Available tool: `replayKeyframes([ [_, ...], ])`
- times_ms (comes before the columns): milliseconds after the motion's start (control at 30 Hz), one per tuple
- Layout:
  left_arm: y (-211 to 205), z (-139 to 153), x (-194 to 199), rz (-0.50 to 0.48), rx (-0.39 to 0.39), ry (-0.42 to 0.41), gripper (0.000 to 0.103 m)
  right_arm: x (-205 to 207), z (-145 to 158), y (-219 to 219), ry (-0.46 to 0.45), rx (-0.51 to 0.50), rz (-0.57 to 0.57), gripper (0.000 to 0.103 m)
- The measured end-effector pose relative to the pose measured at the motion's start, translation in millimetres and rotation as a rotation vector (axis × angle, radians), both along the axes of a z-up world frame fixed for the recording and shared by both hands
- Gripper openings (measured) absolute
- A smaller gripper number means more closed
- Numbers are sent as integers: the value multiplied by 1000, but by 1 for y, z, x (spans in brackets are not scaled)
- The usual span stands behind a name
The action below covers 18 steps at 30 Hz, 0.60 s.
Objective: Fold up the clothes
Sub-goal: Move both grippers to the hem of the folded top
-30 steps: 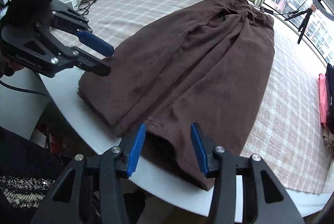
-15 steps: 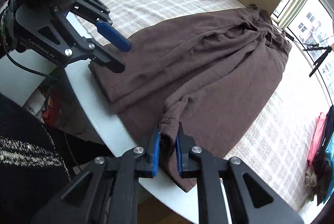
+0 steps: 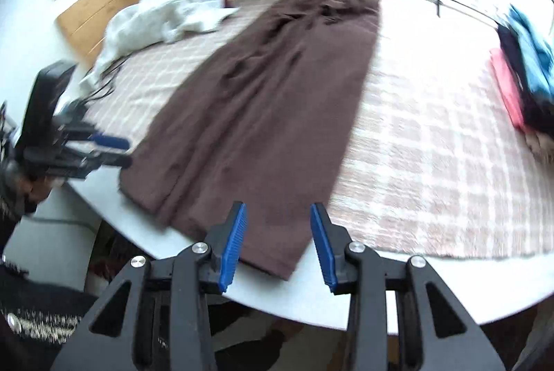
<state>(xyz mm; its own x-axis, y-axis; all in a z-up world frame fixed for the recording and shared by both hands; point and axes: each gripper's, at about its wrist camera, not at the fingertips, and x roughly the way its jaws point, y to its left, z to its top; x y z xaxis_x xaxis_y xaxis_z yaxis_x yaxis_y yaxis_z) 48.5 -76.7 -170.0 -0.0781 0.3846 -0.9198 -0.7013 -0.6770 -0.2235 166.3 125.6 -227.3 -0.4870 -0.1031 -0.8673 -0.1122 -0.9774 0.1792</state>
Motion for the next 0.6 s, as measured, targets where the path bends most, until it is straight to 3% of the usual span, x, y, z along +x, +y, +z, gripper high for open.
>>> replayKeyframes([
  [100, 6, -4, -3, -15, -10, -17, 37, -7, -18, 3, -39, -55, -28, 38],
  [367, 1, -4, -7, 0, -4, -55, 40, -11, -36, -20, -96, -28, 39, 42],
  [500, -5, -1, -9, 5, 22, -65, 44, -12, -40, -12, -120, -107, -7, 42],
  [600, 2, 3, -4, -40, -14, 0, 44, -9, -24, -16, -83, 8, -54, 41],
])
